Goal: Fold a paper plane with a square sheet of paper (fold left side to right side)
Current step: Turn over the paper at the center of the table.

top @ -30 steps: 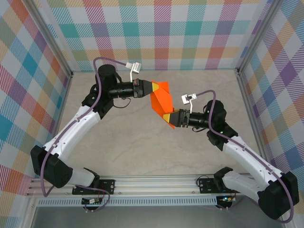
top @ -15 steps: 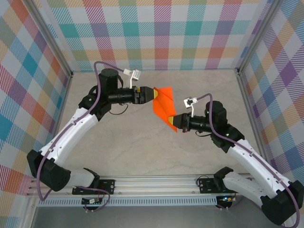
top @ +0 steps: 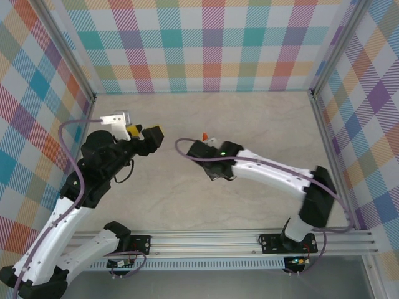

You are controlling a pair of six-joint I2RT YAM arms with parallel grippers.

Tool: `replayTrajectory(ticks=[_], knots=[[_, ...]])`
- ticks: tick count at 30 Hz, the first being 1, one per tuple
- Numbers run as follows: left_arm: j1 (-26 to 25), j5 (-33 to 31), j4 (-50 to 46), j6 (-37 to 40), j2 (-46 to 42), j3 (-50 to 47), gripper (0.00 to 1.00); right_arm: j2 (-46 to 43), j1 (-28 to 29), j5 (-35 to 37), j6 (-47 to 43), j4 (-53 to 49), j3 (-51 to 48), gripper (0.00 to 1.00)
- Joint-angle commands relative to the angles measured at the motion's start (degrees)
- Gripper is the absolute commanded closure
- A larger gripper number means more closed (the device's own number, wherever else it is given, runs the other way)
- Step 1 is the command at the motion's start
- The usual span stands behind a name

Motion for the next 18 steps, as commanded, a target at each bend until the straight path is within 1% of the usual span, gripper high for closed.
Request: replayTrajectory(ticks=[1, 5, 8, 13, 18], knots=[[-0.58, -8.22, -0.87, 0.98, -2.29, -1.36, 0.14, 9.96, 1.91, 18.24, 6.33, -20.22, 7.82, 0.93], [-0.58, -9.52, -1.97, 1.22, -3.50, -1.92, 0.13, 22.61, 3.03, 22.33, 7.27, -27.23, 15.07, 0.94], [-0.58, -9.25, -2.40, 1.54, -3.34, -1.91, 0.13, 29.61, 3.23, 23.54, 6.03, -28.94, 18.46, 0.94], [-0.58, -8.04, -2.10, 1.49, -2.48, -1.94, 0.12, 36.80, 3.27, 23.28, 1.61, -27.32, 20.84, 0.93], [-0.58, -7.62, -2.15, 1.57, -1.77, -2.10, 0.12, 40.76, 3.43, 22.29, -0.82, -25.79, 20.68, 0.91]])
